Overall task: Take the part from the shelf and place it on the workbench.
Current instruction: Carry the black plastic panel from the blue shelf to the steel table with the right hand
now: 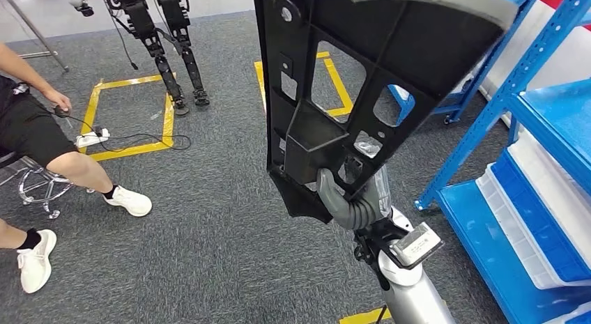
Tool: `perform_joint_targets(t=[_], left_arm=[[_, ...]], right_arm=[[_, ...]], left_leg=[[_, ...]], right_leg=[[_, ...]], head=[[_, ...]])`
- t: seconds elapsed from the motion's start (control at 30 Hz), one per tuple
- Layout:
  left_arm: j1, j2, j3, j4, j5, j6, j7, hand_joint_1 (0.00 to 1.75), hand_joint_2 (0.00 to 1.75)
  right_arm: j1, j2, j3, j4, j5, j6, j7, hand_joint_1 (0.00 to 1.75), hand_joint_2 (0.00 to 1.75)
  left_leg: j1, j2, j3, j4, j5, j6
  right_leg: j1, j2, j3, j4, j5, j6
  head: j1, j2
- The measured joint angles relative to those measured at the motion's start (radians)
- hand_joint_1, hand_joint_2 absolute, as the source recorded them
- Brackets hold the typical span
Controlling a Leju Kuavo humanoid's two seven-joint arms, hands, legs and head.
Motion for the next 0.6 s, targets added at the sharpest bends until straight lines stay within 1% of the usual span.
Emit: perform_joint_targets(t=[0.03,0.07,0.1,0.13,0.17,0.2,0.23,0.27,0.3,0.33,0.37,0.4,0.43,0.47,0.5,0.53,0.57,0.6], left_arm=[[0.002,0.0,0.001,0.0,0.0,0.004,0.0,0.0,1.75],[0.003,0.0,0.003,0.0,0.0,0.007,0.0,0.0,1.75],[0.005,0.0,0.004,0.0,0.0,0.009,0.0,0.0,1.75],[0.006,0.0,0.005,0.0,0.0,0.012,0.0,0.0,1.75],[0.005,-0.001,0.006,0.0,0.0,0.015,0.0,0.0,1.75],[0.004,-0.001,0.006,0.0,0.001,0.018,0.001,0.0,1.75],[0.004,-0.001,0.007,0.0,0.0,0.021,0.003,0.0,1.75],[0.003,-0.002,0.007,0.0,0.0,0.024,0.005,0.0,1.75],[0.004,-0.002,0.007,0.0,0.0,0.027,0.007,0.0,1.75],[0.005,-0.003,0.007,0.0,0.0,0.03,0.009,0.0,1.75],[0.005,-0.003,0.008,0.0,0.0,0.032,0.01,0.0,1.75],[0.005,-0.003,0.008,0.0,-0.001,0.034,0.01,0.0,1.75],[0.004,-0.003,0.008,0.0,-0.001,0.035,0.01,0.0,1.75],[0.003,-0.003,0.008,0.0,-0.001,0.036,0.01,0.0,1.75],[0.002,-0.003,0.009,0.0,-0.002,0.037,0.01,0.0,1.75],[0.001,-0.002,0.01,0.0,-0.002,0.039,0.009,0.0,1.75],[0.001,-0.002,0.011,0.0,-0.004,0.041,0.009,0.0,1.75],[0.002,-0.001,0.013,0.0,-0.006,0.043,0.008,0.0,1.75]], right_arm=[[-0.002,-0.001,0.003,0.0,-0.004,-0.002,-0.001,1.75,1.75],[-0.004,-0.001,0.007,0.0,-0.008,-0.003,-0.001,1.75,1.75],[-0.008,0.0,0.011,0.0,-0.011,-0.004,-0.001,1.75,1.75],[-0.011,0.0,0.015,0.0,-0.013,-0.005,-0.001,1.75,1.75],[-0.013,0.001,0.017,0.0,-0.014,-0.005,-0.001,1.75,1.75],[-0.013,0.001,0.019,0.0,-0.015,-0.006,-0.001,1.75,1.75],[-0.013,0.001,0.02,0.0,-0.015,-0.008,-0.001,1.75,1.75],[-0.011,0.001,0.02,0.0,-0.016,-0.01,-0.001,1.75,1.75],[-0.01,0.0,0.021,0.0,-0.016,-0.011,-0.001,1.75,1.75],[-0.009,0.0,0.021,0.0,-0.017,-0.013,-0.001,1.75,1.75],[-0.009,-0.001,0.021,0.0,-0.017,-0.014,-0.001,1.75,1.75],[-0.009,-0.001,0.021,0.0,-0.017,-0.014,-0.001,1.75,1.75],[-0.009,-0.001,0.021,0.0,-0.017,-0.015,-0.001,1.75,1.75],[-0.009,-0.002,0.021,0.0,-0.018,-0.015,-0.001,1.75,1.75],[-0.008,-0.002,0.021,0.0,-0.018,-0.016,-0.001,1.75,1.75],[-0.007,-0.003,0.021,0.0,-0.018,-0.017,-0.001,1.75,1.75],[-0.005,-0.003,0.021,-0.001,-0.018,-0.018,-0.001,1.75,1.75],[-0.004,-0.003,0.021,-0.001,-0.019,-0.021,-0.001,1.75,1.75]], left_leg=[[0.002,-0.007,-0.003,0.0,0.001,-0.006],[0.006,-0.009,-0.005,0.001,0.001,-0.01],[0.007,0.003,-0.009,0.008,-0.004,-0.015],[0.008,0.026,-0.02,0.032,-0.019,-0.018],[0.008,0.055,-0.041,0.077,-0.045,-0.022],[0.006,0.083,-0.072,0.14,-0.077,-0.025],[0.007,0.099,-0.108,0.211,-0.108,-0.027],[0.008,0.106,-0.137,0.267,-0.128,-0.028],[0.008,0.11,-0.151,0.291,-0.129,-0.027],[0.009,0.113,-0.143,0.274,-0.112,-0.025],[0.008,0.12,-0.113,0.218,-0.081,-0.021],[0.005,0.138,-0.074,0.145,-0.05,-0.015],[0.0,0.155,-0.038,0.081,-0.028,-0.01],[-0.005,0.167,-0.015,0.038,-0.017,-0.005],[-0.01,0.173,-0.006,0.019,-0.016,-0.001],[-0.015,0.165,-0.007,0.016,-0.017,0.002],[-0.015,0.155,-0.005,0.011,-0.014,0.008],[-0.014,0.146,0.0,0.003,-0.01,0.013]], right_leg=[[0.003,-0.009,0.001,0.0,0.002,-0.009],[0.003,-0.017,0.002,-0.001,0.004,-0.017],[0.002,-0.025,0.004,-0.003,0.006,-0.024],[0.001,-0.035,0.006,-0.005,0.007,-0.031],[0.002,-0.045,0.008,-0.006,0.007,-0.037],[0.006,-0.055,0.009,-0.007,0.005,-0.043],[0.011,-0.067,0.009,-0.007,0.004,-0.047],[0.015,-0.079,0.009,-0.006,0.002,-0.049],[0.018,-0.09,0.009,-0.006,0.001,-0.051],[0.02,-0.101,0.01,-0.006,0.0,-0.052],[0.022,-0.111,0.012,-0.006,-0.002,-0.053],[0.024,-0.12,0.014,-0.007,-0.004,-0.054],[0.028,-0.127,0.015,-0.006,-0.006,-0.051],[0.031,-0.134,0.016,-0.006,-0.009,-0.048],[0.034,-0.141,0.017,-0.007,-0.011,-0.045],[0.035,-0.149,0.019,-0.008,-0.012,-0.041],[0.035,-0.156,0.022,-0.009,-0.014,-0.036],[0.034,-0.15,0.023,-0.005,-0.019,-0.033]], head=[[-0.002,0.0],[-0.003,0.0],[-0.003,0.0],[-0.005,0.0],[-0.007,0.0],[-0.009,0.0],[-0.01,0.0],[-0.01,0.0],[-0.01,0.0],[-0.01,0.0],[-0.01,0.0],[-0.01,0.0],[-0.01,0.0],[-0.01,0.0],[-0.01,0.0],[-0.009,0.0],[-0.009,0.0],[-0.009,0.0]])
